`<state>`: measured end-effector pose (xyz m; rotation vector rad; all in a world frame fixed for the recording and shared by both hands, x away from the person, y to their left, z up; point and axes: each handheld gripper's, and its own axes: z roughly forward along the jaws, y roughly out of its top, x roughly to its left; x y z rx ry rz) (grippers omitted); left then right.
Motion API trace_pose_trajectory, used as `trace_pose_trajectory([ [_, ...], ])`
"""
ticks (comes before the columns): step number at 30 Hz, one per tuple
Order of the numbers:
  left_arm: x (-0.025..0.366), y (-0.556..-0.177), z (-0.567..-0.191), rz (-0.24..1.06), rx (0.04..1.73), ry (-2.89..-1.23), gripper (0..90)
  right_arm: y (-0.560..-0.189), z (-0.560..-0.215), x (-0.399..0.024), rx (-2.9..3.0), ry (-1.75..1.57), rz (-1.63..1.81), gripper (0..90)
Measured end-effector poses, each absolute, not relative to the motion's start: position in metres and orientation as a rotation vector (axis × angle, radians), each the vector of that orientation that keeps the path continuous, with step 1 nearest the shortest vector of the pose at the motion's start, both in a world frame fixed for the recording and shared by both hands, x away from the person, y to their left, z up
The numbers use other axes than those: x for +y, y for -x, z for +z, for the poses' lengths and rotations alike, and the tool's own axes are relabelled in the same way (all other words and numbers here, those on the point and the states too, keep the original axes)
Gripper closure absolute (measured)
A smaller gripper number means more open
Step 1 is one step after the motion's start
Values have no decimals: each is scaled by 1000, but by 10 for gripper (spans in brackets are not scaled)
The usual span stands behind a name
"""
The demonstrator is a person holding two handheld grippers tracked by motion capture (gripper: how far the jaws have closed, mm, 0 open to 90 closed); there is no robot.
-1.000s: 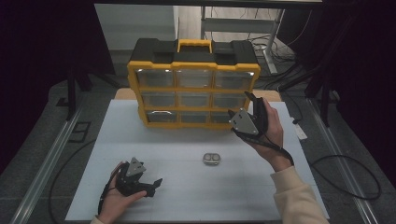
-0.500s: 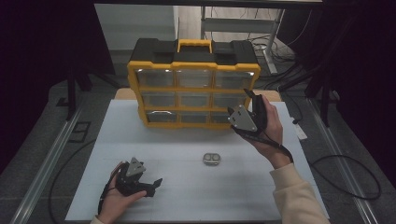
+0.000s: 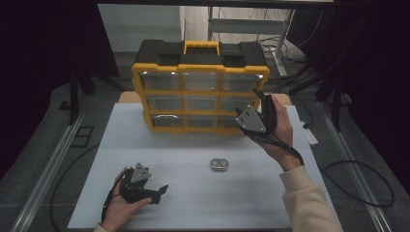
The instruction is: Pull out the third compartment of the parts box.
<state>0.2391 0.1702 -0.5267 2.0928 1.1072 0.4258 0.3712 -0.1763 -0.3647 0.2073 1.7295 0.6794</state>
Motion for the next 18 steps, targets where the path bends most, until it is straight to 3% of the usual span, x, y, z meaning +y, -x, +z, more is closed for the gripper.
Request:
trace_pose_trajectory([
  [18,170,-239,-527,428,1106,-2095,63,-379,-360,-174,1722,-194,664,206],
])
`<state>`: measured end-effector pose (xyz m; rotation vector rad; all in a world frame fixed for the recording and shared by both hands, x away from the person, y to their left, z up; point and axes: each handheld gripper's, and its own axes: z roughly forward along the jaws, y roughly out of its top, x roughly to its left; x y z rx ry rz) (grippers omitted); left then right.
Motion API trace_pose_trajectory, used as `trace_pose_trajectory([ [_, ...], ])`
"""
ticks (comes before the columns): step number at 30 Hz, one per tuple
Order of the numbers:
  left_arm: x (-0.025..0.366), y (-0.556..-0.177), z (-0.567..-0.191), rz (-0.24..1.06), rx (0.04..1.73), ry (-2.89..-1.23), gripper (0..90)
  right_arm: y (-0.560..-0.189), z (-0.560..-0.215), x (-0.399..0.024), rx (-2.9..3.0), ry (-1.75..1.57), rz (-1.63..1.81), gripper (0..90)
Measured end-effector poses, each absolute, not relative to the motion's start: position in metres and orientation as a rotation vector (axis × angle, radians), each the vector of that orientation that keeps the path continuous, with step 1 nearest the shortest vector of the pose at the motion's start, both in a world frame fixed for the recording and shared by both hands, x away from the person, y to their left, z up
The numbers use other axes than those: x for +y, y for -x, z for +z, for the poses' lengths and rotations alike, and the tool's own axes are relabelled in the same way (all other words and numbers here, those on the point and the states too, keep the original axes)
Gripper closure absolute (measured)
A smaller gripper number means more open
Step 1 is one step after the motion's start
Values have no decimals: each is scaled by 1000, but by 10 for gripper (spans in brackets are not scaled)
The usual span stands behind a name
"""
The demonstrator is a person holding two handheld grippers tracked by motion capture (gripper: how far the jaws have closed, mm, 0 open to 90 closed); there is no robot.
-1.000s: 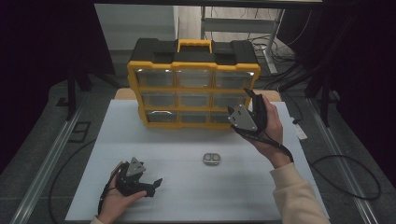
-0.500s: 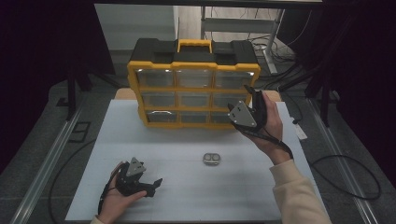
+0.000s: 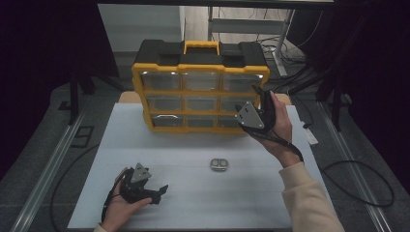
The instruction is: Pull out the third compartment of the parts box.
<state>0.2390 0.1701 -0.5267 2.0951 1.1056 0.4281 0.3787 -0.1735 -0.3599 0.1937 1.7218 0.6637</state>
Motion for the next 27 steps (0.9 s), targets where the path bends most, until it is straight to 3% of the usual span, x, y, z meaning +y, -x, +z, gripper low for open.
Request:
trace_pose_trajectory([
  [27,170,-239,-527,429,1107,-2095,63,-393,-350,-167,1706,-190,647,214],
])
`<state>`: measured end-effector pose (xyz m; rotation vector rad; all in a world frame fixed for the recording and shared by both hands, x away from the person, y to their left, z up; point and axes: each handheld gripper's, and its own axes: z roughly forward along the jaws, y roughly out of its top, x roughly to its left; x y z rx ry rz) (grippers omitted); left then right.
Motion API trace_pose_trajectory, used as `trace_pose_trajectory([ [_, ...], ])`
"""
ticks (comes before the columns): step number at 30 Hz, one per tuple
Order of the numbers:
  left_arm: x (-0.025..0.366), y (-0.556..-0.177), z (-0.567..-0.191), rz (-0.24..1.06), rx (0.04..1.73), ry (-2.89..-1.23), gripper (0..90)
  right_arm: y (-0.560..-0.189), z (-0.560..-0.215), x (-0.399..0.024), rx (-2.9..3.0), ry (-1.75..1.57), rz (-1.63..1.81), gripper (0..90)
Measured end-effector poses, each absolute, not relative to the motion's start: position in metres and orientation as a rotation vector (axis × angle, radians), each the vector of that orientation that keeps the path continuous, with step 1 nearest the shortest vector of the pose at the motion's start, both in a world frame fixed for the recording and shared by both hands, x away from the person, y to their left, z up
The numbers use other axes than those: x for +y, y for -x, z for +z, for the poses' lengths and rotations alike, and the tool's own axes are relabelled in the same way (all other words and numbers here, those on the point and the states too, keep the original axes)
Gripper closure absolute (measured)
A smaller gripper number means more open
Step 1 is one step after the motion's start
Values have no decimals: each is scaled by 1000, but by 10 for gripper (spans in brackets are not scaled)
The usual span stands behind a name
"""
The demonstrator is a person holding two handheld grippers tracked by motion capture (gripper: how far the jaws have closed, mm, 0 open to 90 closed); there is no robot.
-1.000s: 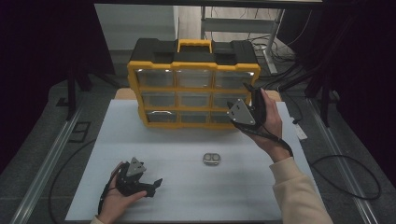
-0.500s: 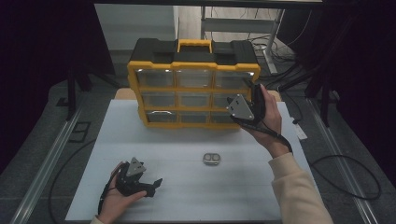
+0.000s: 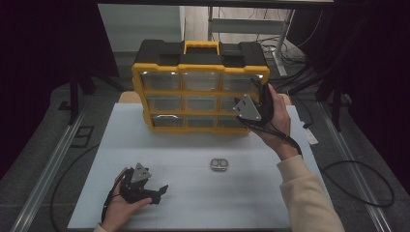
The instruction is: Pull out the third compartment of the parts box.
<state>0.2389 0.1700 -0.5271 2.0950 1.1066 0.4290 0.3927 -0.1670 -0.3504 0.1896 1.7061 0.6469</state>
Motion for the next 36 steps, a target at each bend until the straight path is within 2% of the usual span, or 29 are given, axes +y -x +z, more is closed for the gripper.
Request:
trace_pose_trajectory([
  [36,170,-239,-528,426,1111,-2097,63,-409,-348,-164,1688,-183,611,221],
])
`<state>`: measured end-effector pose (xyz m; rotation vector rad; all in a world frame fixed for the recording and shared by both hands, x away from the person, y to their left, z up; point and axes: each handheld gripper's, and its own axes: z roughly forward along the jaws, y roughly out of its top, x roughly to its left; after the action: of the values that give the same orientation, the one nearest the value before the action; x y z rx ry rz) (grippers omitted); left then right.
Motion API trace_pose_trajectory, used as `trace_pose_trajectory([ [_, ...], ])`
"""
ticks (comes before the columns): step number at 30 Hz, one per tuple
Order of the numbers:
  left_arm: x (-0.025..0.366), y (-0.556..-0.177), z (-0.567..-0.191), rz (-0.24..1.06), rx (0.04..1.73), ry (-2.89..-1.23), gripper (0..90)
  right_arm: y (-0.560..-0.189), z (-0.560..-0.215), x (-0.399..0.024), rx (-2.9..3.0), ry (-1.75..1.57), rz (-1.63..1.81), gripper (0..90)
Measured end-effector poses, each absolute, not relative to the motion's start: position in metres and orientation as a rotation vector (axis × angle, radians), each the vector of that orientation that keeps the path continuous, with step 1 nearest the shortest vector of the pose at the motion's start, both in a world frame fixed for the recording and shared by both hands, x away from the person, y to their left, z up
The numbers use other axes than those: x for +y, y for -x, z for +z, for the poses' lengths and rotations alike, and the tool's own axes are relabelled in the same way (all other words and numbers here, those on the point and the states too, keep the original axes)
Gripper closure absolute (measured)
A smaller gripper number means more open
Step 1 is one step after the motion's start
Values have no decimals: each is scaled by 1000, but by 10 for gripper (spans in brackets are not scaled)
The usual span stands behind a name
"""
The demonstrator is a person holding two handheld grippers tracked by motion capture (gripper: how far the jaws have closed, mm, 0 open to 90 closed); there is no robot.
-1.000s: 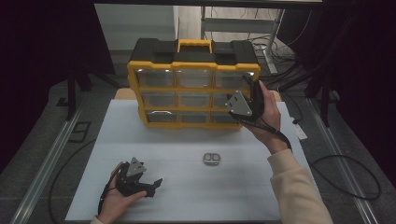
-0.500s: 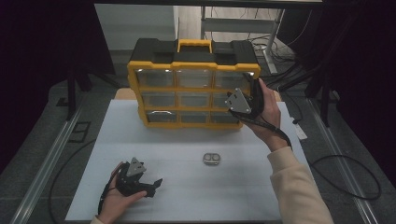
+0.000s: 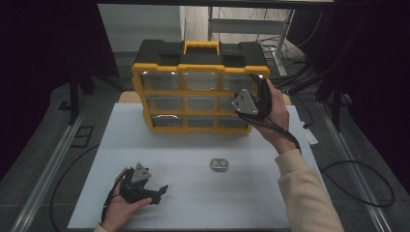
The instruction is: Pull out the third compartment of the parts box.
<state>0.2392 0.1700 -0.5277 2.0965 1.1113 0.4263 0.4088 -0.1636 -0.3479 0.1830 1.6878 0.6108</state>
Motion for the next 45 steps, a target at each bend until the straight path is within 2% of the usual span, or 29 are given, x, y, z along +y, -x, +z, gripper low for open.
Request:
trace_pose_trajectory([
  [15,171,-239,-528,426,1109,-2097,65,-412,-347,-160,1646,-160,599,283],
  [45,171,-239,-527,402,1103,-2080,67,-412,-339,-164,1565,-147,565,524],
])
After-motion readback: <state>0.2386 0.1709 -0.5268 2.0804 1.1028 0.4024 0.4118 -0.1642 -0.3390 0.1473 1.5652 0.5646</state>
